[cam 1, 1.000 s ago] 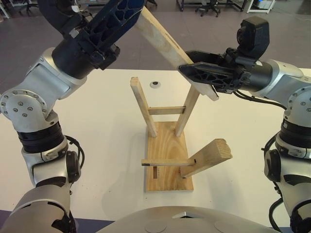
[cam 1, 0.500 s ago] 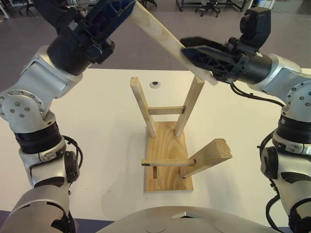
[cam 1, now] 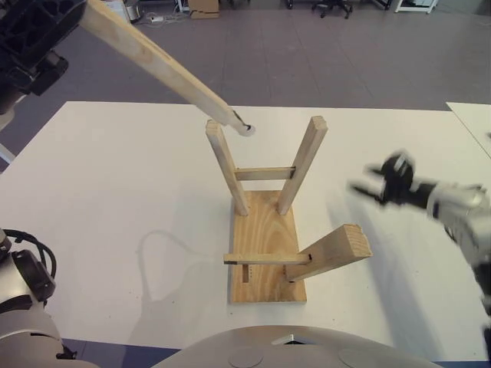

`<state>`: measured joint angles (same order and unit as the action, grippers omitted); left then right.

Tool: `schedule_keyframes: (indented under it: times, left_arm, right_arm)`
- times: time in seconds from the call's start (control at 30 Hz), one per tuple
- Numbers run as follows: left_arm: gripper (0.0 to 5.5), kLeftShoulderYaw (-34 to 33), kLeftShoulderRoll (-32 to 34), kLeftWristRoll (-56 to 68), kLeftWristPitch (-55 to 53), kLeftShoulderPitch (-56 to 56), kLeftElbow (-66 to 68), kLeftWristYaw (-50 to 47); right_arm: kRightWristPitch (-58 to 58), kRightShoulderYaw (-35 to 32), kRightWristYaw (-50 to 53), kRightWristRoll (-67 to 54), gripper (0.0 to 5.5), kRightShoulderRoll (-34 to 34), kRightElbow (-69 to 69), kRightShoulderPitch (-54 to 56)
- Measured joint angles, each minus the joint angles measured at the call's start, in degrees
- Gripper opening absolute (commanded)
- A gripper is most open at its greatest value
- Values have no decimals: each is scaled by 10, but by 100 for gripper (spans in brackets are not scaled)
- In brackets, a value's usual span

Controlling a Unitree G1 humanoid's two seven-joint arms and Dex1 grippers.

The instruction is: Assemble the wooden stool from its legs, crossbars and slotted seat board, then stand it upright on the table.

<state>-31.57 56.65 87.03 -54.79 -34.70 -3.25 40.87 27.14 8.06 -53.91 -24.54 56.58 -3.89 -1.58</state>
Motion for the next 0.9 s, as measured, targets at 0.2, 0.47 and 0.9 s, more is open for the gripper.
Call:
schedule_keyframes:
  times: [0.2, 0.47, 0.9]
  left_arm:
    - [205, -51, 31, -17, -20, 47, -4, 35]
    - [205, -22, 31, -40, -24, 22, 29, 61]
    - [205, 11, 58, -181, -1, 95, 13, 172]
  right_arm:
    - [29, -24, -246, -95, 355, 173, -239, -146]
    - [-57, 70, -5, 126, 355, 19, -303, -159]
    - [-115, 106, 191, 196, 355, -198, -223, -191]
